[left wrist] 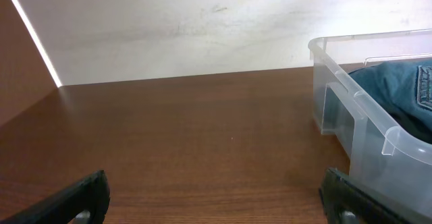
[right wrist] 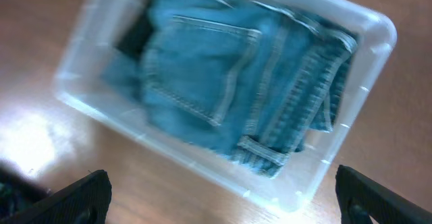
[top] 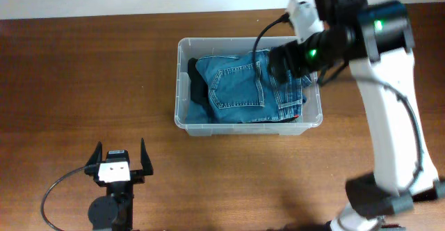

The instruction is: Pack container

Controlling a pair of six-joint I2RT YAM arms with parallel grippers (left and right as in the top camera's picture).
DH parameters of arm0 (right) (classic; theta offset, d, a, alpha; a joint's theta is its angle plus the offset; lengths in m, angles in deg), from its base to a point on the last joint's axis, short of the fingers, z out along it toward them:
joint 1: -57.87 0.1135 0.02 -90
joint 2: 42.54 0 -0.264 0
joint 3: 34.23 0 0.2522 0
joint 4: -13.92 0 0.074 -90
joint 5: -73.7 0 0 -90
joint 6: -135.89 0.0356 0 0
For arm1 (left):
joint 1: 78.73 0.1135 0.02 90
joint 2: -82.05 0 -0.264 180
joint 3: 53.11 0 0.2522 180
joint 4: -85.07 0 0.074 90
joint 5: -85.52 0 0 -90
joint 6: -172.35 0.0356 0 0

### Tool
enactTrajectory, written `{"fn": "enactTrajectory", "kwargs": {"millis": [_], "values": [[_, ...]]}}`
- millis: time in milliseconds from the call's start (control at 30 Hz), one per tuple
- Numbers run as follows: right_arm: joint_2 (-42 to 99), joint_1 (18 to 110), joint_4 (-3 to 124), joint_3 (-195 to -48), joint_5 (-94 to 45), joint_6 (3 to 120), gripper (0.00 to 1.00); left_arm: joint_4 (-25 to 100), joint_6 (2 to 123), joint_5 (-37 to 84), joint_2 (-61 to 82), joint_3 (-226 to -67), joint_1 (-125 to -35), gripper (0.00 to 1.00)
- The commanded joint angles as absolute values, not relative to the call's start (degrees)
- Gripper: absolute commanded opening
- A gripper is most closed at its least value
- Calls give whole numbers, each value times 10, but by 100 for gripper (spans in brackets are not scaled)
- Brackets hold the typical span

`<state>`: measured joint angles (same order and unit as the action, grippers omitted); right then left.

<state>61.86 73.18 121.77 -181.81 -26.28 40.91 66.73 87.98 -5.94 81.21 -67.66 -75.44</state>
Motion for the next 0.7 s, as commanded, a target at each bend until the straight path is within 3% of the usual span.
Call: {"fn": "enactTrajectory", "kwargs": {"millis": [0,133,267,667], "values": [[527,785,1217,-1818,-262,408,98,666,891,-51,813,-674,-753,100],[437,792,1197,-1773,-258,393,98,666,891,-51,813,-674,-753,100],[324,754,1111,-1621,-258,393,98,666,891,-51,813,-674,-753,100],[41,657,609,-985,-258,393,98,666,891,-51,813,-674,-753,100]]}}
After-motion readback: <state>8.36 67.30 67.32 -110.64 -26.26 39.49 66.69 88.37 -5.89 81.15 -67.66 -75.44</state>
